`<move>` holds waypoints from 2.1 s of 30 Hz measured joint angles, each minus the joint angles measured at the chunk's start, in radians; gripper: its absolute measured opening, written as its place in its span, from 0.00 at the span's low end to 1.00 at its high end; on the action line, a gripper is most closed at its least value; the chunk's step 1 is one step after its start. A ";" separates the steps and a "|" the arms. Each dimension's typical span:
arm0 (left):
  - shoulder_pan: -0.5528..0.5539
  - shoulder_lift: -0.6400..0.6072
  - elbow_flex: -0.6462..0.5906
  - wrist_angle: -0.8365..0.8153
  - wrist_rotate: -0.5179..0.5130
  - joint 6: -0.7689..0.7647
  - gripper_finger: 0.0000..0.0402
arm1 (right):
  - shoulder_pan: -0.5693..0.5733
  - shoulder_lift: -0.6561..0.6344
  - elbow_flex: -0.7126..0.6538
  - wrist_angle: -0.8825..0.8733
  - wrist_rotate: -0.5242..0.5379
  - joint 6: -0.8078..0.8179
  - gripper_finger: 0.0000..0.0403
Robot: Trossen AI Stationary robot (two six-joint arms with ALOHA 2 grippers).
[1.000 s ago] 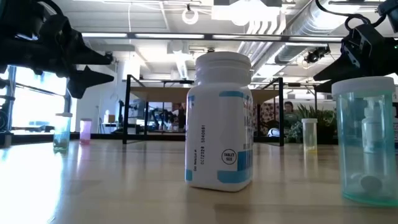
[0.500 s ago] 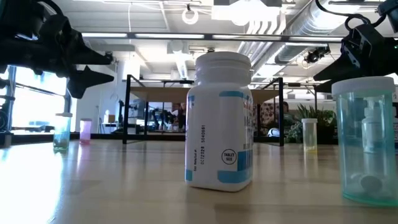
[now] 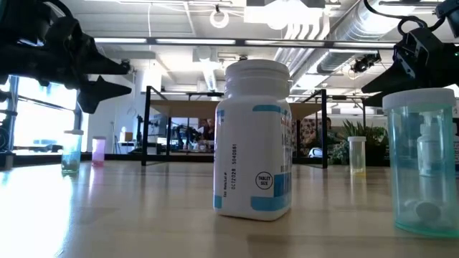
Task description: Pick and place medicine bottles onto shelf by color
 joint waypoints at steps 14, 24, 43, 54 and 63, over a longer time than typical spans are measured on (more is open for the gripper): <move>0.000 0.000 0.000 0.000 0.000 0.000 0.60 | 0.000 0.000 0.000 0.000 0.000 0.000 0.44; 0.000 0.000 0.000 0.000 0.000 0.000 0.60 | 0.000 0.000 0.000 0.000 0.000 0.000 0.44; 0.000 0.000 0.000 0.001 0.000 -0.045 0.60 | 0.000 0.000 0.000 0.000 0.000 0.000 0.44; 0.000 0.000 0.000 0.006 -0.098 -0.157 0.60 | -0.002 0.000 0.000 0.033 0.000 0.000 0.44; 0.000 0.000 0.000 0.007 -0.095 -0.165 0.60 | -0.002 0.000 0.004 0.181 0.001 -0.005 0.44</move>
